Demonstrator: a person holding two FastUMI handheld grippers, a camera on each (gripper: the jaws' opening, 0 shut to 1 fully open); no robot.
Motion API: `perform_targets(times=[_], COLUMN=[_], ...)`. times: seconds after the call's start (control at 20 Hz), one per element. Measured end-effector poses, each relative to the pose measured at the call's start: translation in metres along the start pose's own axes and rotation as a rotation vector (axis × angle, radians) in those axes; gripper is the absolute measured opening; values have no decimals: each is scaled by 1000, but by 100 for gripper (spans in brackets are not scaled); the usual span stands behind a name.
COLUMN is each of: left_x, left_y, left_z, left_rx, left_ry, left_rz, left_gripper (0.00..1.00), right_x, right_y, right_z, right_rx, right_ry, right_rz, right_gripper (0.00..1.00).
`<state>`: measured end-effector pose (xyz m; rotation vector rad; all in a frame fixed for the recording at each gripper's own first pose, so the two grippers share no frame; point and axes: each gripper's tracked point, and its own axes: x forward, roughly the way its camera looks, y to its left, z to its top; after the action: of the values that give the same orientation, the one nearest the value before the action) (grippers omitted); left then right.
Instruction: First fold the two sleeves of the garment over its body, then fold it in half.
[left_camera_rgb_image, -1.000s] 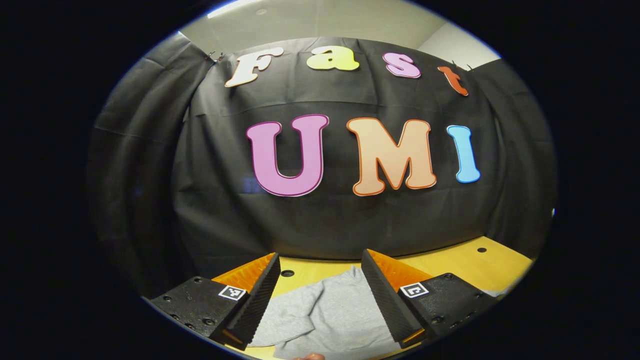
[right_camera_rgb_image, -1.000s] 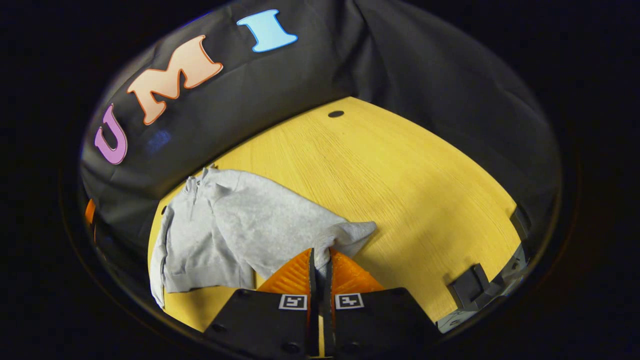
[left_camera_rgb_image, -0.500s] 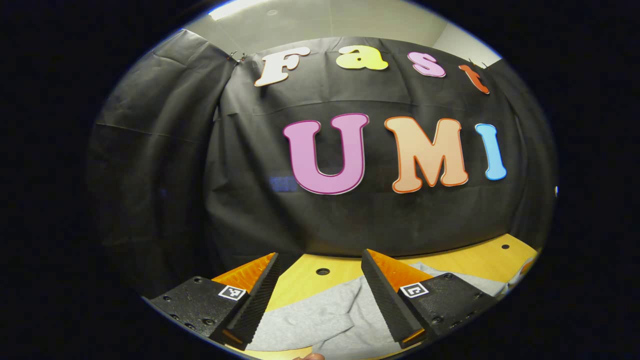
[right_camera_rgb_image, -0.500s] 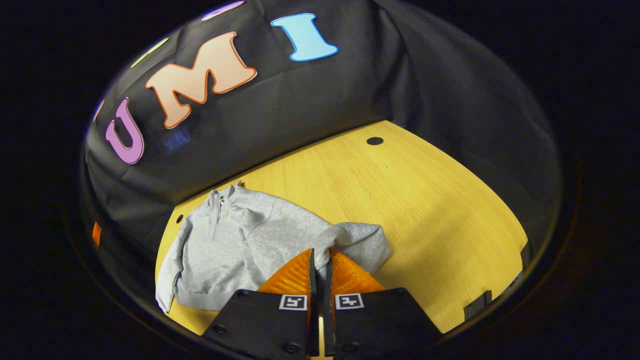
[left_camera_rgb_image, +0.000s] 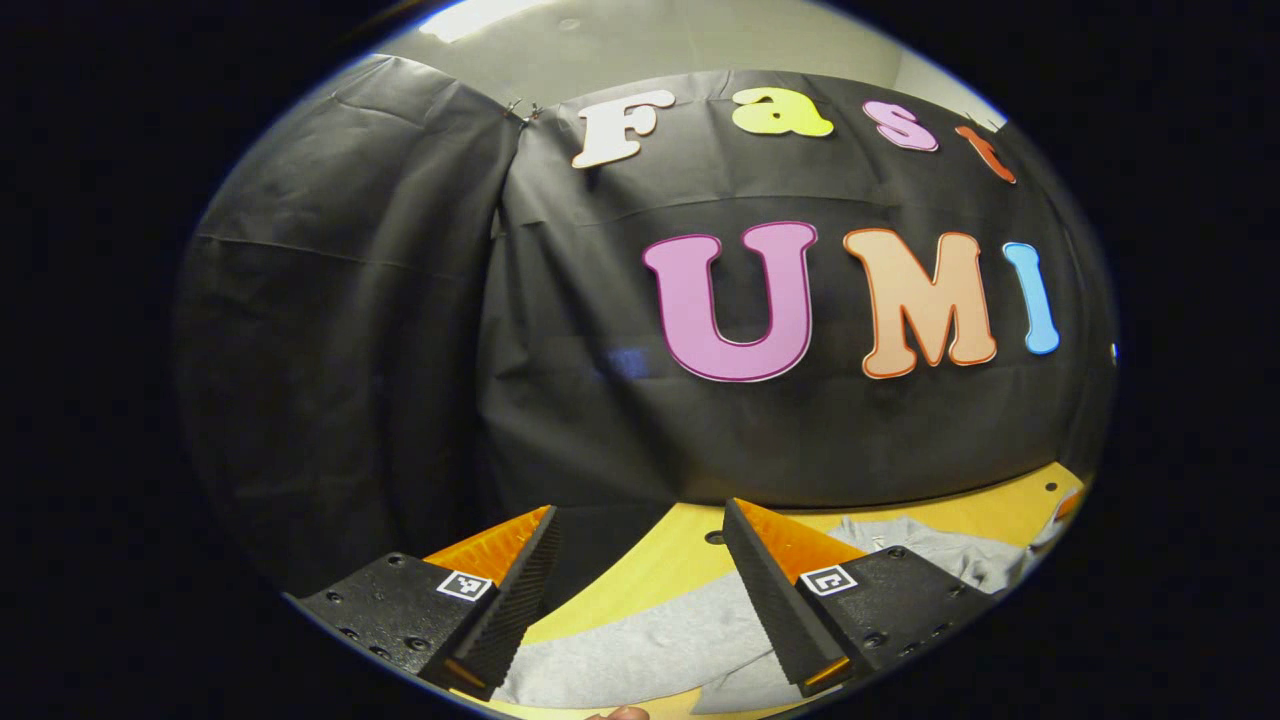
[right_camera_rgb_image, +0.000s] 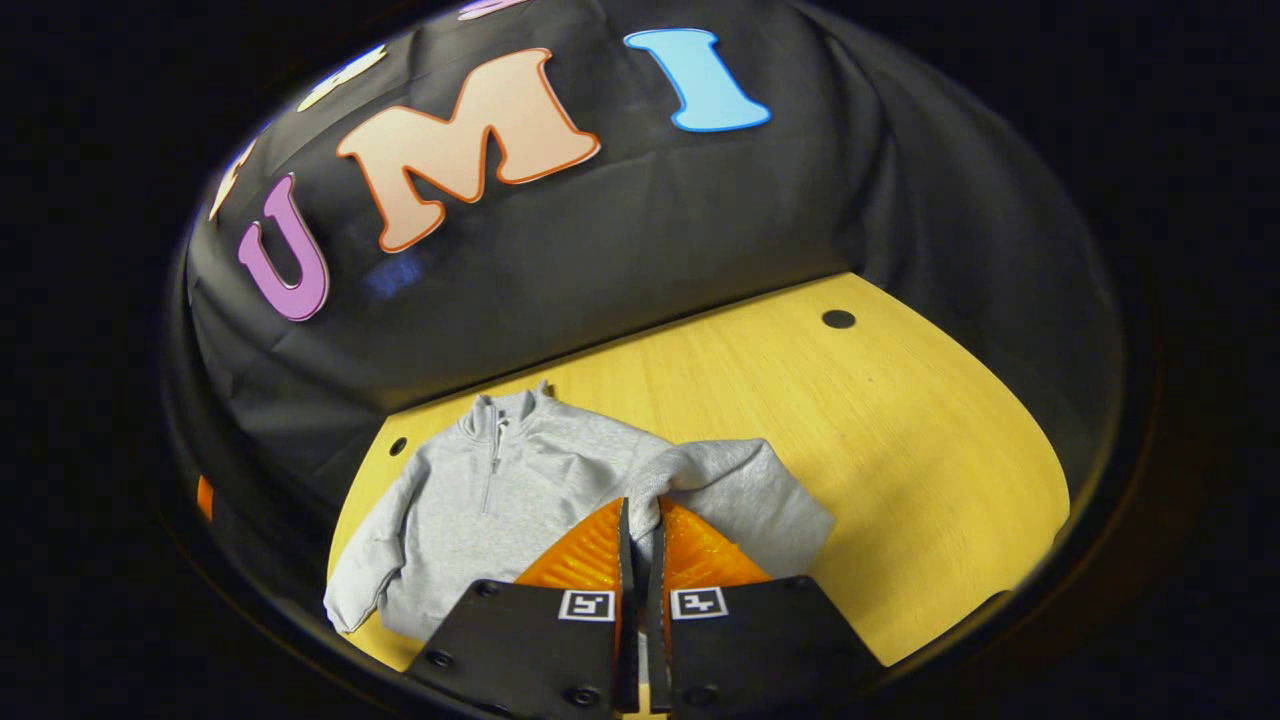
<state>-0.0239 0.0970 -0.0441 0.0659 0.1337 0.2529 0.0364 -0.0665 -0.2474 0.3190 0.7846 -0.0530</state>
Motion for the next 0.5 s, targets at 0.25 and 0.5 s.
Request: perform_targets(times=[0.25, 0.5], left_x=[-4, -6], left_y=[36, 75], left_z=[-5, -8], left_rx=[1, 16], left_ry=[8, 7], left_rz=[58, 121], left_gripper=[95, 95], right_x=[17, 33], right_y=[46, 100], right_z=[9, 5], right_rx=[3, -30], right_ry=[-12, -4], right_rz=[53, 121], right_gripper=[6, 6])
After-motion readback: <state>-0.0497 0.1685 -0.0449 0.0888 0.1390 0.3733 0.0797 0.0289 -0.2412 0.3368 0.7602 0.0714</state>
